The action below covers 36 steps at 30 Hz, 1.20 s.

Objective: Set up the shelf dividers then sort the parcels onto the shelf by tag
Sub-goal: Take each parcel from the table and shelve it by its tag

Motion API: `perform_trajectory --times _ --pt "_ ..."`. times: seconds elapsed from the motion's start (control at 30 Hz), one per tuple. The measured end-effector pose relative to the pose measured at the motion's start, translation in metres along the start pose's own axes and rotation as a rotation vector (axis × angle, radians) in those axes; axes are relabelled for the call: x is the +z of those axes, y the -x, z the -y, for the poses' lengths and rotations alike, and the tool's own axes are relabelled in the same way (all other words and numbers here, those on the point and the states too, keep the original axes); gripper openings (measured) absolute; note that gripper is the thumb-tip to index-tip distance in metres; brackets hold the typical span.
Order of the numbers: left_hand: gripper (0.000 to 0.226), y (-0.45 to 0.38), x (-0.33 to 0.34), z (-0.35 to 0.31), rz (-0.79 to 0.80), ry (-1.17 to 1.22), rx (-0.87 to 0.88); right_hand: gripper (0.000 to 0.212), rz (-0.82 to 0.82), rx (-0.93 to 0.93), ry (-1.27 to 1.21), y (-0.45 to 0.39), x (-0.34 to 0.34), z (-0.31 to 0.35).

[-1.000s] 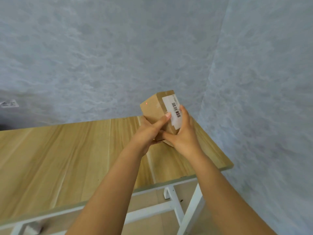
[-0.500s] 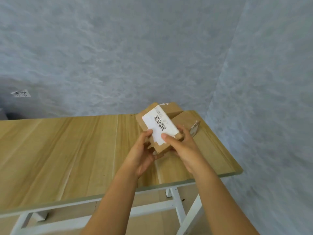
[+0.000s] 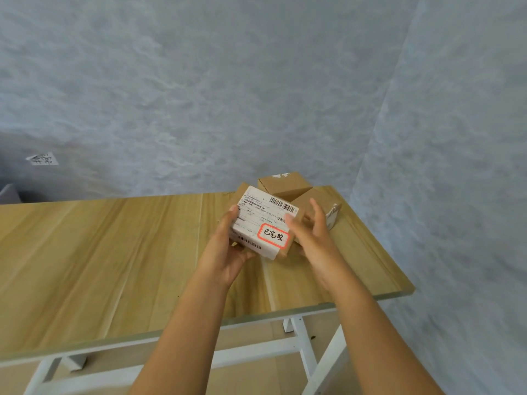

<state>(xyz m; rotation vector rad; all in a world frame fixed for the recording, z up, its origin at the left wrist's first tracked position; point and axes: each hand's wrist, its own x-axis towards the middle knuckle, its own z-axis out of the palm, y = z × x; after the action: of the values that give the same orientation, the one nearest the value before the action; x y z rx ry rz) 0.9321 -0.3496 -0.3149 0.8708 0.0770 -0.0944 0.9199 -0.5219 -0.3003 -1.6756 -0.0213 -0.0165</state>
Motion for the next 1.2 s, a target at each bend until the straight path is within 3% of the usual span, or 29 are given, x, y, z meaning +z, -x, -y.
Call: perform_trajectory --times 0.07,0.17,0.27,0.4,0.5,0.57,0.67,0.77,0.97,1.2 --pt "0.029 0.002 0.001 0.003 0.025 0.006 0.031 0.087 -0.054 0.131 -0.1 -0.009 -0.005 0.006" --pt "0.025 0.002 0.005 0.007 0.007 0.088 0.038 0.063 0.013 0.28 -0.206 -0.017 -0.011 0.015" --pt "0.029 0.0 0.009 0.008 -0.012 0.029 0.063 0.041 0.094 0.27 -0.254 -0.019 -0.015 0.015" --pt "0.04 -0.012 0.008 -0.011 -0.103 -0.181 0.052 0.043 0.02 0.171 -0.275 -0.023 -0.031 0.016" --pt "0.021 -0.028 0.007 -0.035 -0.252 -0.569 0.234 0.049 -0.041 0.164 -0.292 -0.028 -0.045 0.019" --pt "0.017 -0.035 0.004 -0.047 -0.182 -1.066 0.35 0.053 -0.057 0.158 -0.262 -0.029 -0.049 0.021" --pt "0.039 -0.034 0.0 -0.054 -0.008 -1.747 0.361 0.055 -0.092 0.166 -0.213 -0.027 -0.05 0.022" --pt "0.048 -0.027 0.001 -0.052 0.091 -2.112 0.451 0.051 -0.091 0.174 -0.162 -0.02 -0.053 0.019" --pt "0.045 -0.021 0.015 -0.059 0.237 -2.3 0.599 0.059 -0.172 0.205 -0.092 0.023 -0.056 0.022" --pt "0.038 0.004 0.026 -0.059 0.46 -2.381 0.885 0.059 -0.415 0.183 -0.071 0.099 -0.045 0.038"
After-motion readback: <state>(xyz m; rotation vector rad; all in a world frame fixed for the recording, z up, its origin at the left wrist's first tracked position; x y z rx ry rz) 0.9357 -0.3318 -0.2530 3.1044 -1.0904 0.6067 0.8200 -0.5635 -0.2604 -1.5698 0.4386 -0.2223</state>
